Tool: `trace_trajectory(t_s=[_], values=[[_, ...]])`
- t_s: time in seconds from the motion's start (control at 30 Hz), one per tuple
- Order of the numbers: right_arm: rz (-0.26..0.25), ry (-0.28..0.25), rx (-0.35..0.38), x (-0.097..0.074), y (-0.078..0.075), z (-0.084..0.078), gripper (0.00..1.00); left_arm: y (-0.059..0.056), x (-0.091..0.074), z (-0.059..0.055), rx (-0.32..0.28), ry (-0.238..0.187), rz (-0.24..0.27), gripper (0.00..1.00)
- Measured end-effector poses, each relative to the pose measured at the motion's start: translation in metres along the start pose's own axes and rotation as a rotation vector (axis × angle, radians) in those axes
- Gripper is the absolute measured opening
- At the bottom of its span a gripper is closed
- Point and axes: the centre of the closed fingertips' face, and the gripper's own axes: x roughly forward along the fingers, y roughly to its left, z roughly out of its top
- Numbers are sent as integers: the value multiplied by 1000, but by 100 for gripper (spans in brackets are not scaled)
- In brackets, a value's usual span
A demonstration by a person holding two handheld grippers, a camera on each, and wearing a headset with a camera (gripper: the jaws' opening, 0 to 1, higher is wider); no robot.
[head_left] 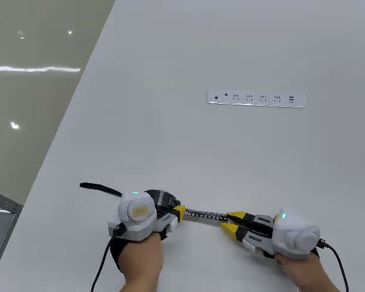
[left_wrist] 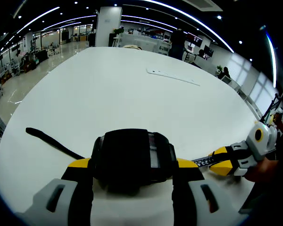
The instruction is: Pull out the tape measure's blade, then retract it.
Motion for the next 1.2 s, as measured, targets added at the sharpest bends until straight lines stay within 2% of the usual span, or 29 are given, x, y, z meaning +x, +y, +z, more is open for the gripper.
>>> trace_trajectory(t_s=[0.8, 1.2], values=[[26, 17, 2, 29, 11, 3, 11, 0, 0, 0, -1, -8, -5, 66], [27, 22, -3, 33, 13, 3, 11, 0, -1, 0, -6, -9, -7, 66]])
